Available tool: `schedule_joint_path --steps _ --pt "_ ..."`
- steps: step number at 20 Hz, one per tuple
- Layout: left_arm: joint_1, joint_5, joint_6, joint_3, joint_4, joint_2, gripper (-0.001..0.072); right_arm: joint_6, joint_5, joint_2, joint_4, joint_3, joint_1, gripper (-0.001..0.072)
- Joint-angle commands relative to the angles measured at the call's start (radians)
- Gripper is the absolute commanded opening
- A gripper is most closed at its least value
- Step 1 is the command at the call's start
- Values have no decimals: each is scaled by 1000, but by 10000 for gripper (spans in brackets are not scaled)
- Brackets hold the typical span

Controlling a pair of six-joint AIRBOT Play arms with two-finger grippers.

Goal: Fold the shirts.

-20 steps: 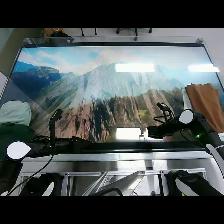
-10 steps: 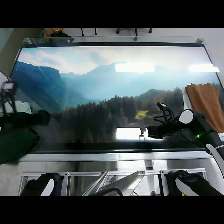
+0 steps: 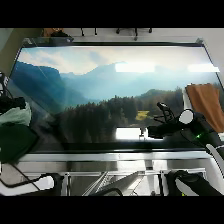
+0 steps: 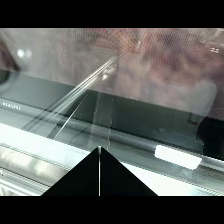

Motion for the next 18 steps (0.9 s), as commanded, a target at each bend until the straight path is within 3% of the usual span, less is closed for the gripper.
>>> schedule_joint_path --steps 1,3,5,6,9,15,18 --pt "18 -23 -2 155 89 -296 685 0 0 0 0 0 1 19" --pt "18 -74 -9 232 119 -388 650 0 0 0 0 0 1 19" --pt "24 -137 -9 300 117 -443 262 0 0 0 0 0 1 19" --pt "24 -180 -6 331 117 -461 21 0 0 0 0 0 1 19" --pt "3 -272 20 426 63 -452 21 0 0 0 0 0 1 18" --pt "-190 -418 63 761 -329 -202 21 0 0 0 0 0 1 19" --pt "-334 -345 62 724 -499 -11 21 0 0 0 0 0 1 18"
